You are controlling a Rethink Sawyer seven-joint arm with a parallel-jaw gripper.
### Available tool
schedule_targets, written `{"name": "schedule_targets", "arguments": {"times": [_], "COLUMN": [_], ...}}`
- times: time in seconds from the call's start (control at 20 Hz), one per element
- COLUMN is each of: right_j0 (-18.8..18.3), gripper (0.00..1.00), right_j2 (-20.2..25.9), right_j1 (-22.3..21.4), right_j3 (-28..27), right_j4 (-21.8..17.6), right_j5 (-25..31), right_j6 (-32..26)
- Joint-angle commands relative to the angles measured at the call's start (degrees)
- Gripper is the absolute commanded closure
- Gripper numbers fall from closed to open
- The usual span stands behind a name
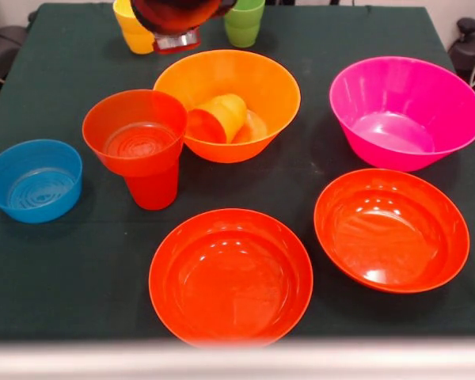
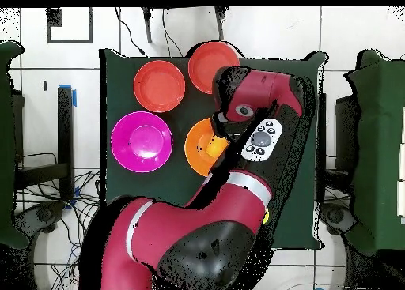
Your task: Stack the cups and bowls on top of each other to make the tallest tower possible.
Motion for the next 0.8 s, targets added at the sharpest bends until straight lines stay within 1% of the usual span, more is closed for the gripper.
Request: {"name": "schedule_targets", "arguments": {"times": [0.05, 0.1, 0.15, 0.25, 0.35, 0.45, 0.5, 0.7, 0.8], "right_j0": [-0.45, -0.80, -0.84, -0.89, -1.29, -1.45, -1.80, -1.70, -1.58], "gripper": [0.00, 0.00, 0.00, 0.00, 0.00, 0.00, 0.00, 0.00, 0.00], "right_j2": [3.10, 3.21, 2.94, 3.00, 2.75, 2.68, 2.50, 1.17, 0.37], "right_j1": [5.11, 5.70, 6.05, 6.57, 7.58, 8.00, 8.69, 9.21, 9.30], "right_j3": [-10.03, -11.37, -12.17, -12.75, -14.51, -14.53, -15.71, -15.96, -16.46], "right_j4": [1.75, 3.03, 3.29, 4.83, 6.38, 8.64, 9.83, 12.24, 12.74], "right_j5": [8.07, 9.62, 9.98, 10.53, 11.94, 12.69, 13.54, 13.54, 13.67], "right_j6": [10.42, 12.04, 12.45, 14.25, 15.66, 17.95, 18.97, 20.07, 19.73]}}
